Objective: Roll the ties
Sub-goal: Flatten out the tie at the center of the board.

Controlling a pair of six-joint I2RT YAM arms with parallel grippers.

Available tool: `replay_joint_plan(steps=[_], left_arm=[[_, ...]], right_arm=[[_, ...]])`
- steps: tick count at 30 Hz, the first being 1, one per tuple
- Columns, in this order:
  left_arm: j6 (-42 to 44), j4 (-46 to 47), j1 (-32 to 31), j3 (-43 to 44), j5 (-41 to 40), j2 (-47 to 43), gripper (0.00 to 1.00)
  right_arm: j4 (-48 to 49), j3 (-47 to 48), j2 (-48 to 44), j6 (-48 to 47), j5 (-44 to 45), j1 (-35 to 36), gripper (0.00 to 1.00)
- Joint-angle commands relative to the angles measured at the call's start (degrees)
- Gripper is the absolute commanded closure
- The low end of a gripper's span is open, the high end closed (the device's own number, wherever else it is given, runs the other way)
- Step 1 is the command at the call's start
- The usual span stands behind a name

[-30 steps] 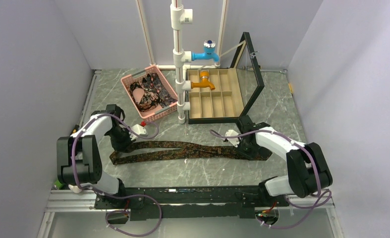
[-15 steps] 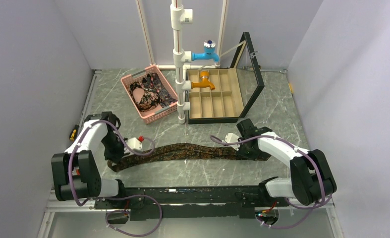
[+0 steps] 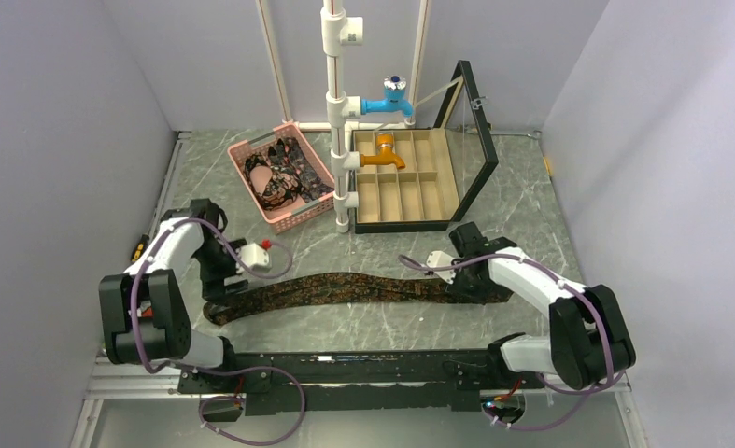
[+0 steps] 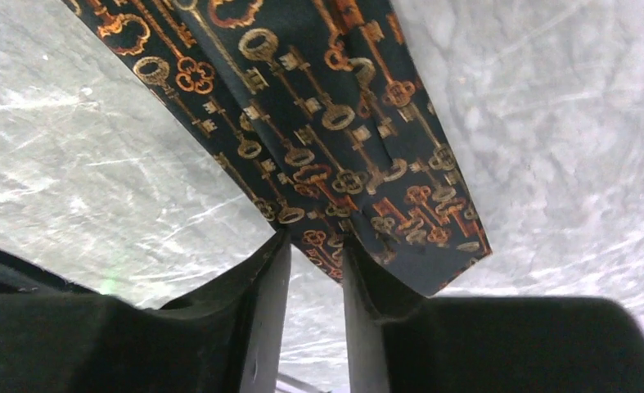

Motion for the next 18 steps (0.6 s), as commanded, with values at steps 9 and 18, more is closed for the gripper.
replay_joint_plan(steps=[9, 18], left_arm=[[-20.2, 9.1, -17.8, 5.4, 22.9, -9.2, 0.15], [-25.8, 16.4, -30.5, 5.3, 17.7, 2.5, 0.37]], right_arm=[[-8.5, 8.4, -6.0, 2.7, -6.0, -0.8, 0.62], [-7.5, 10.7, -1.8, 6.1, -10.6, -0.2, 0.66]])
